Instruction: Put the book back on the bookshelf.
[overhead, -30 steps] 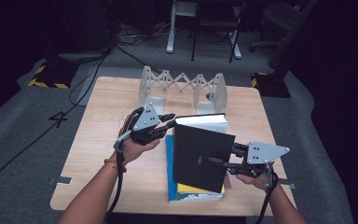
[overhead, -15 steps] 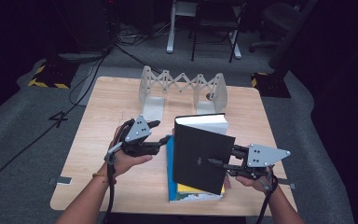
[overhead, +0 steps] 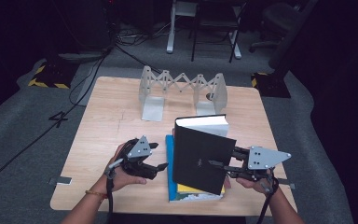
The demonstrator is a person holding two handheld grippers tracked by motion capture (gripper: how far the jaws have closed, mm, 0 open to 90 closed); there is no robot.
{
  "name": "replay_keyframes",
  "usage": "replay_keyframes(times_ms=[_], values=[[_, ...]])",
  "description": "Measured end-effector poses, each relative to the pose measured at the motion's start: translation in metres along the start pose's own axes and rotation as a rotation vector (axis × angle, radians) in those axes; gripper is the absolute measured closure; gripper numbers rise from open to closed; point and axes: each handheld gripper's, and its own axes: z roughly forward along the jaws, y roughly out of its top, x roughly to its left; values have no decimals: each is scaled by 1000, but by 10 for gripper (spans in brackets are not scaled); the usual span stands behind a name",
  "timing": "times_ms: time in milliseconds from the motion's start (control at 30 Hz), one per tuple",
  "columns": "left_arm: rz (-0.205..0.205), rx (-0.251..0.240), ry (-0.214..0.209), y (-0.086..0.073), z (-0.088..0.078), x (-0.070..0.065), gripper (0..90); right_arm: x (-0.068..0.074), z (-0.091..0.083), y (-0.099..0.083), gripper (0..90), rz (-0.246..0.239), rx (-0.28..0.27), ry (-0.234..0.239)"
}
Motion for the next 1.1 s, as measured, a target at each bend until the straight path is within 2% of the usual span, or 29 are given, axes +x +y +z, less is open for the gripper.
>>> replay_keyframes(times_ms=[200, 333, 433, 467, 533, 600, 667, 800, 867, 933, 1100], values=[[8, 15, -60, -8, 15, -11, 237, 3, -1, 0, 696, -3, 2, -3], [-8, -14, -96, -10, 16, -10, 238, 5, -3, -1, 696, -6, 7, -3], [-7, -19, -108, -10, 15, -11, 258, 5, -4, -2, 697, -2, 5, 2], [-1, -21, -116, -11, 14, -12, 296, 5, -5, -4, 696, -2, 12, 4], [-6, -34, -143, -10, 14, -14, 295, 6, -5, -4, 696, -4, 10, 4], [1, -33, -150, -9, 15, -17, 295, 6, -5, -4, 696, -1, 12, 5], [35, -25, -158, -4, 20, -25, 292, 8, -5, -4, 695, -9, 13, 4], [50, -39, -155, 2, 28, -30, 292, 9, -6, -5, 695, -8, 14, 1], [60, -55, -156, 6, 34, -31, 296, 9, -7, -6, 689, -9, 19, -2], [70, -81, -179, 12, 39, -33, 295, 10, -8, -7, 681, -9, 22, -6], [88, -122, -191, 21, 45, -39, 300, 11, -10, -10, 658, -6, 35, -22]])
